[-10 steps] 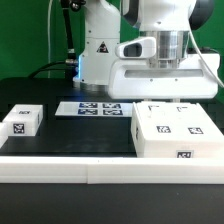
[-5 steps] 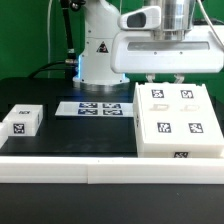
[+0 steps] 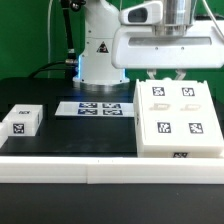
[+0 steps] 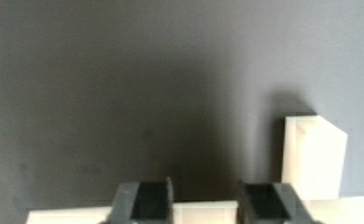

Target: Assemble cabinet

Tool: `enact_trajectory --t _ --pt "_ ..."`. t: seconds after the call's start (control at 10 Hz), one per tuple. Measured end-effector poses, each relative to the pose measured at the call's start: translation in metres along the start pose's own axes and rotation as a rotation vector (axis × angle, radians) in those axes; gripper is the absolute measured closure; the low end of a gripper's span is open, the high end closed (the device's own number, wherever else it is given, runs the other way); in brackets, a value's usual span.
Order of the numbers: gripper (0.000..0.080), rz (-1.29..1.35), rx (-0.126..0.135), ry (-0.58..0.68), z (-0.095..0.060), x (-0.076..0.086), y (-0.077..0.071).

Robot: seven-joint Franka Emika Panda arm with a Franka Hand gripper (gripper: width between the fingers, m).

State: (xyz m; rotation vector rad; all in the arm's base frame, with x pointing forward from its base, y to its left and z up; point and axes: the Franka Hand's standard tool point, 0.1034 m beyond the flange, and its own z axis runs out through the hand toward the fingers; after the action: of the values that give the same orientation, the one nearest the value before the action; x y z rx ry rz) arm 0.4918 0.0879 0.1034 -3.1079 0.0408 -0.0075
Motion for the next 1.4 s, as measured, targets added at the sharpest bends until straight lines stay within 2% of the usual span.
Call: enact_trajectory --t 0.2,0.7,0.8,1.2,1.4 --pt "0.0628 -0.004 0.0 -0.019 -0.015 0.008 0.0" --pt "0.0638 -0.006 0.0 -0.008 -0.009 0.009 0.0" --pt "0.0642 -0.007 0.001 -0.013 -0.013 0.012 0.0" --pt "0.0659 -0.019 0.003 -0.021 -0.031 0.031 -0.001" --pt "0.0673 -0.046 0.004 -0.02 -0.033 0.044 -0.003"
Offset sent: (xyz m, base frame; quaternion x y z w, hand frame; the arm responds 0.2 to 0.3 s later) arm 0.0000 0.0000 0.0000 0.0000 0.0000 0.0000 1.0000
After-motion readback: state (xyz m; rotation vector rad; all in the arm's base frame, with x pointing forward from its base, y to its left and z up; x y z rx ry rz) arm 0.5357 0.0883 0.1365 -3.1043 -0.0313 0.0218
